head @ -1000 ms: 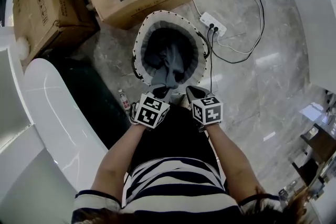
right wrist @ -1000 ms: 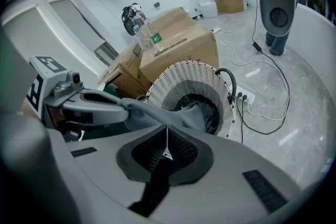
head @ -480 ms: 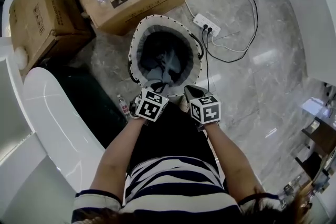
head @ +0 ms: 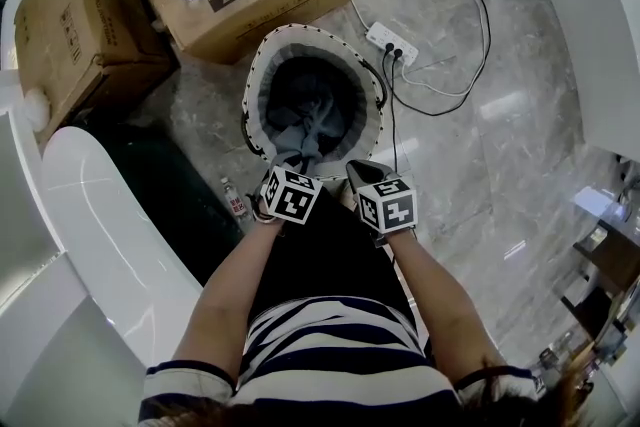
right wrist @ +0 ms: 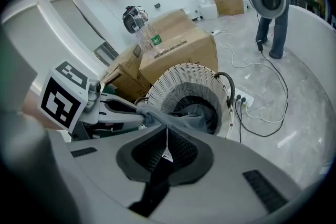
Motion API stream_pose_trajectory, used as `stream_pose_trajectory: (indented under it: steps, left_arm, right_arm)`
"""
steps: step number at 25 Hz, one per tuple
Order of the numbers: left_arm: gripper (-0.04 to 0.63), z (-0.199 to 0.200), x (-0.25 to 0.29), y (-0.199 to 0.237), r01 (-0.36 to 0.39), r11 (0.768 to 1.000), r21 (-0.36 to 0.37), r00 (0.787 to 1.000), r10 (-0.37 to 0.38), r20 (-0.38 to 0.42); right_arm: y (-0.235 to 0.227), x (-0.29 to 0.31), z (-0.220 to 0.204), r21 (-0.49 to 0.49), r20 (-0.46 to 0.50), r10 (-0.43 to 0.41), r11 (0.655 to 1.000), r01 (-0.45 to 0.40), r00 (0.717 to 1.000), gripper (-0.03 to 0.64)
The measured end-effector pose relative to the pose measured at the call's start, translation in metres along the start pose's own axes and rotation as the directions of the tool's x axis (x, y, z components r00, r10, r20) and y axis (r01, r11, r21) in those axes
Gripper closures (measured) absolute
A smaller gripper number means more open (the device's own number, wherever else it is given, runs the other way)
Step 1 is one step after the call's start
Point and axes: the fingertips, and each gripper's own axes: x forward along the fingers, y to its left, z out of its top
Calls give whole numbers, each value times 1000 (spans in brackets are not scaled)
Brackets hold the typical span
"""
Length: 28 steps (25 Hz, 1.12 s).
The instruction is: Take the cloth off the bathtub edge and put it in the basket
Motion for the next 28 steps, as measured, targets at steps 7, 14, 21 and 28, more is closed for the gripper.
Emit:
stream_pose_trajectory:
  steps: [7,14,21,28]
  left_arm:
    - [428,1,-6,9,16,989,-146,998,-7,59]
    - [572,-1,-15,10,26,972,-235,997,-8,79]
    - [575,3,-28,8,30,972,-233,993,-2,117]
    - [575,3,-34,5,25,970,-243,991,9,136]
  right_arm:
    - [1,0,-2,-7,-8,0,1000,-1,1000,584]
    - [3,0,-1,-17,-9,-3,1000,3,1000,584]
    - [5,-1,-2,-46,-8,-19,999,19,1000,584]
    - [2,-4,-2,-60,3,-34,998,34,999,591]
